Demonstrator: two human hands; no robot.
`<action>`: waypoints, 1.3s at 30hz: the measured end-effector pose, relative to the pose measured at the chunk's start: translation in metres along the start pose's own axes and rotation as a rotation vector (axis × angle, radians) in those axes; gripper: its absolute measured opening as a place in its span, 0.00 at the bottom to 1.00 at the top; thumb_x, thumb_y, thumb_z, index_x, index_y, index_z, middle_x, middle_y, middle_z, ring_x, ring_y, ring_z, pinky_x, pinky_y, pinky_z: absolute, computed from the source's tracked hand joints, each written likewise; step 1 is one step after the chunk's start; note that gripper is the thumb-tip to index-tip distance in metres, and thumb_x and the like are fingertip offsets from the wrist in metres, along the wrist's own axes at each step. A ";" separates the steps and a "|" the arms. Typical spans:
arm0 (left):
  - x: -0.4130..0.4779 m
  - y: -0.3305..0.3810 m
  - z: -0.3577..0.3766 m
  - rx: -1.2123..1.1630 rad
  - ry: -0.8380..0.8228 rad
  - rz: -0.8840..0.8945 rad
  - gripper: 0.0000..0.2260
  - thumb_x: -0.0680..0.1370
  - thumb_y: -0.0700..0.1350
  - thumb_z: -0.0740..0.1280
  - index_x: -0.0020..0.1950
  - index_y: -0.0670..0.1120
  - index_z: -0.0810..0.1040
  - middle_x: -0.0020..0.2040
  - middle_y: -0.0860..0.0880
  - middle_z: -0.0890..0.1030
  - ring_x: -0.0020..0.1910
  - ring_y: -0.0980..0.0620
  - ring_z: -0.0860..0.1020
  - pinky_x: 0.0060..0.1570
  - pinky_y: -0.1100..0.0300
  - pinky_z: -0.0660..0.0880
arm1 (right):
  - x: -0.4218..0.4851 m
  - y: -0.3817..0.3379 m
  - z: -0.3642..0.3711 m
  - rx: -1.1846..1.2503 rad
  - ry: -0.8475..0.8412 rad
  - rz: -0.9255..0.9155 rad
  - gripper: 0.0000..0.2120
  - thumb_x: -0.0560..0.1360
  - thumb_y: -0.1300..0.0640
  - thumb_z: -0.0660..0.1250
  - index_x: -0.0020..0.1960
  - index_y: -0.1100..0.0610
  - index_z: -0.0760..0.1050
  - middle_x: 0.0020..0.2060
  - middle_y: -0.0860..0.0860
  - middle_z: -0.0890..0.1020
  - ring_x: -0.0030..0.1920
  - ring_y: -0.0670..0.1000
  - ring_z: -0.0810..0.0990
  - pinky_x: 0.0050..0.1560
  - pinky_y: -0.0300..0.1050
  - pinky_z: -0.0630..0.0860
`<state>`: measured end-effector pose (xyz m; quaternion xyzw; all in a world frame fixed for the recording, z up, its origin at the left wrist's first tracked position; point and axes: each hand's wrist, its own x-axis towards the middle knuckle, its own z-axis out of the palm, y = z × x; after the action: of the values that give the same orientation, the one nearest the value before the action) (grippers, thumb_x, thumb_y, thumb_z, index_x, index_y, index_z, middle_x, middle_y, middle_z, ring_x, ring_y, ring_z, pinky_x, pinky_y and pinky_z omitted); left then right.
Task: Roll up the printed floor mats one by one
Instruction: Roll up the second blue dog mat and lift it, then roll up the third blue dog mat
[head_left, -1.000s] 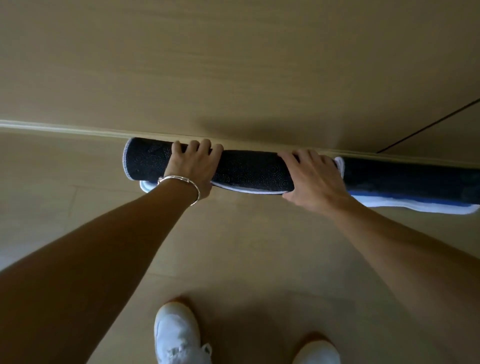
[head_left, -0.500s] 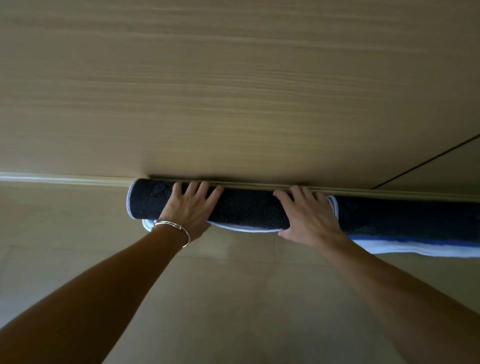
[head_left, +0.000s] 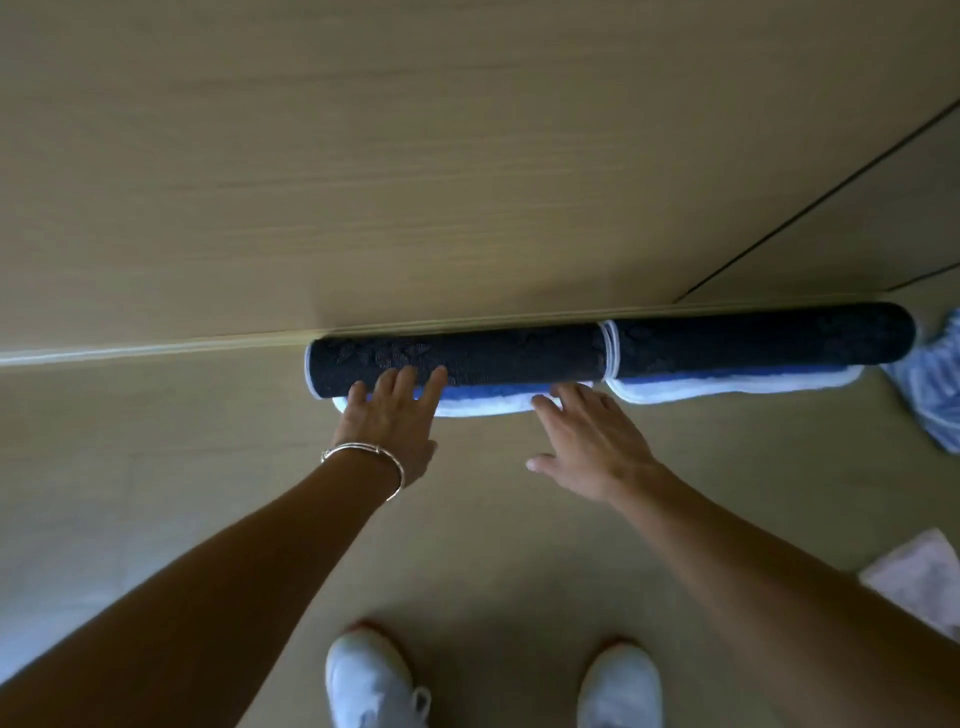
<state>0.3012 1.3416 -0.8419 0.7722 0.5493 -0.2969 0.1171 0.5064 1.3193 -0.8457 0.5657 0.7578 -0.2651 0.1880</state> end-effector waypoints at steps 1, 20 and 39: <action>-0.020 0.001 -0.017 -0.017 -0.039 0.038 0.35 0.78 0.57 0.60 0.78 0.50 0.44 0.74 0.45 0.57 0.72 0.45 0.59 0.68 0.47 0.61 | -0.020 -0.008 -0.013 0.026 -0.020 -0.007 0.29 0.76 0.44 0.65 0.71 0.56 0.63 0.69 0.55 0.65 0.69 0.56 0.64 0.69 0.51 0.61; -0.373 -0.085 -0.570 0.109 0.081 0.280 0.19 0.81 0.54 0.54 0.73 0.57 0.62 0.68 0.51 0.72 0.66 0.49 0.71 0.64 0.57 0.66 | -0.366 -0.127 -0.594 0.020 -0.047 -0.006 0.17 0.80 0.50 0.59 0.66 0.55 0.72 0.61 0.53 0.77 0.55 0.53 0.77 0.46 0.44 0.72; -0.672 -0.131 -0.682 -0.008 0.479 -0.275 0.15 0.80 0.50 0.57 0.65 0.55 0.74 0.61 0.50 0.77 0.61 0.48 0.75 0.55 0.57 0.71 | -0.569 -0.250 -0.733 -0.206 0.192 -0.287 0.15 0.77 0.48 0.62 0.61 0.51 0.75 0.49 0.50 0.80 0.49 0.48 0.80 0.54 0.50 0.76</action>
<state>0.2578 1.2125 0.1145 0.7381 0.6622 -0.1168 -0.0548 0.4426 1.2837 0.1128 0.4524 0.8683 -0.1549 0.1319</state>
